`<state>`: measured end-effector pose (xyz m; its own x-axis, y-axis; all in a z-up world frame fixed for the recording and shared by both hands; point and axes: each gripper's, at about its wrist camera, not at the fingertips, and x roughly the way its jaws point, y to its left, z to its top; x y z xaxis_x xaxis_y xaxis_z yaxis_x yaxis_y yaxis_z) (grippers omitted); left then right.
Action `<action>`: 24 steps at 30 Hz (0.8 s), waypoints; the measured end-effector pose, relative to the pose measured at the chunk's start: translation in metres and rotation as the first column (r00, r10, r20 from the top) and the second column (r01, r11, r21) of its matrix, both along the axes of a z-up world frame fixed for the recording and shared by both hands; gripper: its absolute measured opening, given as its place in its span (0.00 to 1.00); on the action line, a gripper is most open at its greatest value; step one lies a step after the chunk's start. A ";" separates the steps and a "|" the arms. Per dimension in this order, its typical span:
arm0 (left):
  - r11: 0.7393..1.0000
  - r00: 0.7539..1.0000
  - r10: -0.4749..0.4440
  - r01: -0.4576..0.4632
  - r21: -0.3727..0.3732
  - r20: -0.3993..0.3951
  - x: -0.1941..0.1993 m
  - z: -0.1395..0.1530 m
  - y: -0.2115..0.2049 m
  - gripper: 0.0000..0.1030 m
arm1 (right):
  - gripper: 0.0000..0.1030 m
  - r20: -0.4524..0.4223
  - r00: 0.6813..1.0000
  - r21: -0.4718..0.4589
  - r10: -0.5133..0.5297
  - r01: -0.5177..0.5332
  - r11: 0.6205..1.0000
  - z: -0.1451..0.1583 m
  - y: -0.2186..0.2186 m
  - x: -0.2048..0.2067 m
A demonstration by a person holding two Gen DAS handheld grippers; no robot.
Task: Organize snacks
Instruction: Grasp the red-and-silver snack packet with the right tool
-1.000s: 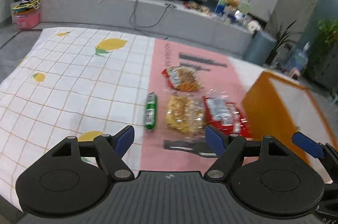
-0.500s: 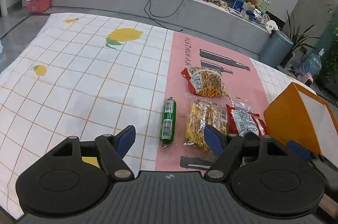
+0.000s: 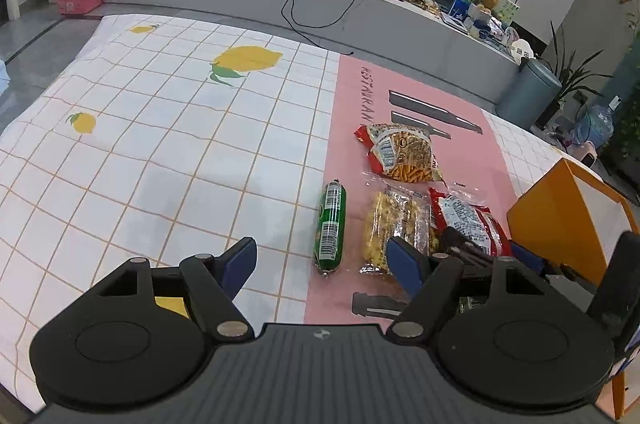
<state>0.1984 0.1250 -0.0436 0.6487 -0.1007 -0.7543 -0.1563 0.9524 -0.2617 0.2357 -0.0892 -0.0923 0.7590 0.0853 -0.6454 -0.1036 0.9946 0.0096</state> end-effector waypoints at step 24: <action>0.998 0.996 -0.033 0.028 -0.064 -0.087 0.042 -0.038 0.002 0.50 | 0.70 0.263 0.950 0.141 0.169 -0.211 0.967 0.069 -0.070 -0.127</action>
<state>0.2408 0.1268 -0.0817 0.5757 -0.1680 -0.8002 -0.1528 0.9394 -0.3071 0.1083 -0.1595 -0.0234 0.8517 0.3333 -0.4044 -0.3108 0.9426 0.1224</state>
